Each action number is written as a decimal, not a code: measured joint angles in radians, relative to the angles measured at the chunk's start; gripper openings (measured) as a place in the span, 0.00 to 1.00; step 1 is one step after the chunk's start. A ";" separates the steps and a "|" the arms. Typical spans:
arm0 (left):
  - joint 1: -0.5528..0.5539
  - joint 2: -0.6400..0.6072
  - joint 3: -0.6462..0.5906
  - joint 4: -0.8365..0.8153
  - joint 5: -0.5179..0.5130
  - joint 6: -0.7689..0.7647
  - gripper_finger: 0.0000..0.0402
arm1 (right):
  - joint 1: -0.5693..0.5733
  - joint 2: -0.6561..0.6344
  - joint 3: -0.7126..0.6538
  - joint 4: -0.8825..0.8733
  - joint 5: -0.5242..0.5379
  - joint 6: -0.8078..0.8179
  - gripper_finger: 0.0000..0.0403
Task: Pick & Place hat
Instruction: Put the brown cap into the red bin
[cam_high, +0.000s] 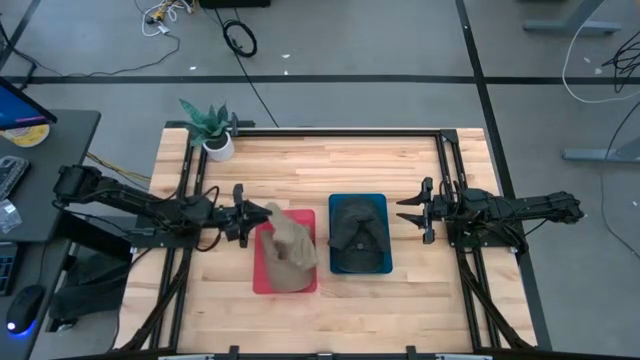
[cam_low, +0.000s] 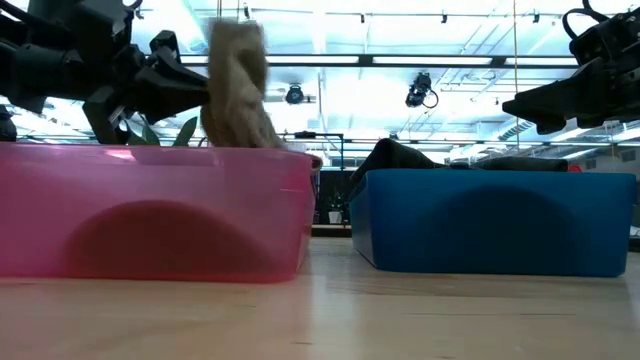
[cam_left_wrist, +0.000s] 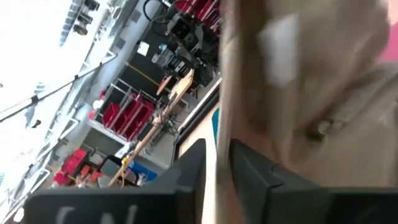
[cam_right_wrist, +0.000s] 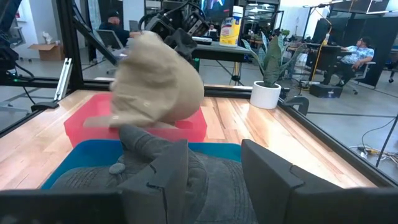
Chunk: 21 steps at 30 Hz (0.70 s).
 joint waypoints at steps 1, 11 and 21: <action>0.000 0.000 0.000 -0.005 -0.004 -0.006 0.22 | 0.000 0.000 0.000 0.000 0.000 0.000 0.39; -0.001 0.000 0.000 -0.027 -0.094 -0.138 0.31 | 0.000 0.000 0.000 0.000 0.000 0.000 0.39; -0.001 -0.002 0.050 0.036 -0.197 -0.337 0.31 | 0.000 0.000 0.000 0.000 0.000 0.000 0.39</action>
